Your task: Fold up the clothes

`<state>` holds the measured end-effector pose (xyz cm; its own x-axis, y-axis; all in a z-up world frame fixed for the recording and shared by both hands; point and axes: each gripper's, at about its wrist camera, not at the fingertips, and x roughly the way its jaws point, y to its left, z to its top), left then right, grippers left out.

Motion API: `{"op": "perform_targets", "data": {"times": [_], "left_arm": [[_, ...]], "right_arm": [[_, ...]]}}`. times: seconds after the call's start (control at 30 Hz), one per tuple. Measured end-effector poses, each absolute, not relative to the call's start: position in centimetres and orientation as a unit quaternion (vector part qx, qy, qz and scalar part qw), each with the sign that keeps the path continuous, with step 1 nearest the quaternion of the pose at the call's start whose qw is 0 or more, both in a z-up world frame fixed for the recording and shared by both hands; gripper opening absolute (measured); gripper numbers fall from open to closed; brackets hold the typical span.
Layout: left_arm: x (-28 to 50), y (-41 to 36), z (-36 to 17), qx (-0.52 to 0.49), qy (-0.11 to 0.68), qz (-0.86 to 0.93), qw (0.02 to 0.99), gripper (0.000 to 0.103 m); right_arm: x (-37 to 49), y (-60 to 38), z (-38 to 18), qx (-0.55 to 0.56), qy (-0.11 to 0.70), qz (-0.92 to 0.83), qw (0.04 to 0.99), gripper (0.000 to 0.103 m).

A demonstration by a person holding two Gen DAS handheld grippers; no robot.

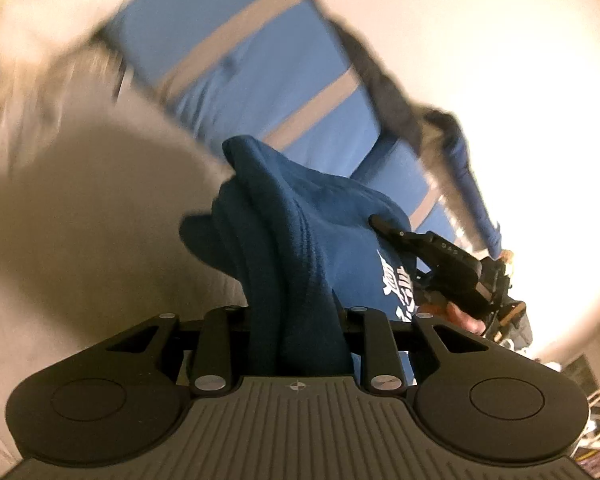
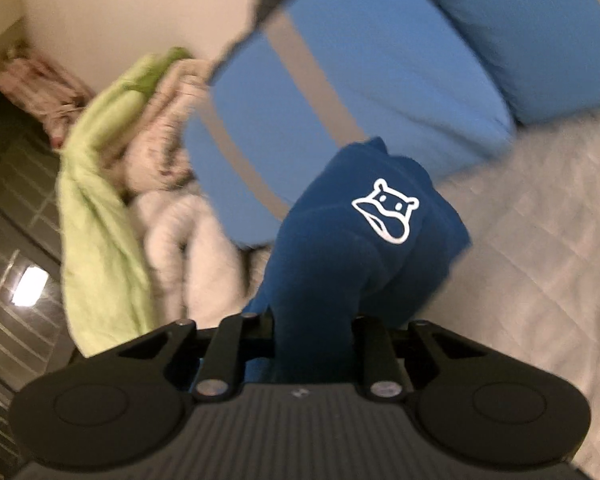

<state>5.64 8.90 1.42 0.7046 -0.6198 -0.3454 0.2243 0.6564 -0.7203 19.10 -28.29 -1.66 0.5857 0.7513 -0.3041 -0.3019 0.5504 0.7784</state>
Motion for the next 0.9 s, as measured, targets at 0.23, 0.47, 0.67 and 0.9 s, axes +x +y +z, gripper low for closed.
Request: {"op": "perform_targets", "data": {"times": [0.23, 0.47, 0.67, 0.9], "left_arm": [[11.1, 10.8, 6.2, -0.182, 0.262, -0.085, 0.944, 0.089], [9.9, 8.7, 1.1, -0.105, 0.298, -0.006, 0.949, 0.089], [6.5, 7.8, 0.3, -0.105, 0.287, -0.026, 0.952, 0.089], [4.4, 7.1, 1.9, -0.092, 0.280, -0.028, 0.955, 0.089]], "right_arm": [[24.0, -20.4, 8.2, 0.224, 0.243, 0.299, 0.895, 0.095], [24.1, -17.1, 4.2, 0.098, 0.290, 0.206, 0.929, 0.103], [20.1, -20.3, 1.6, 0.048, 0.325, 0.192, 0.925, 0.103], [14.3, -23.5, 1.6, -0.073, 0.318, 0.154, 0.933, 0.103]]}}
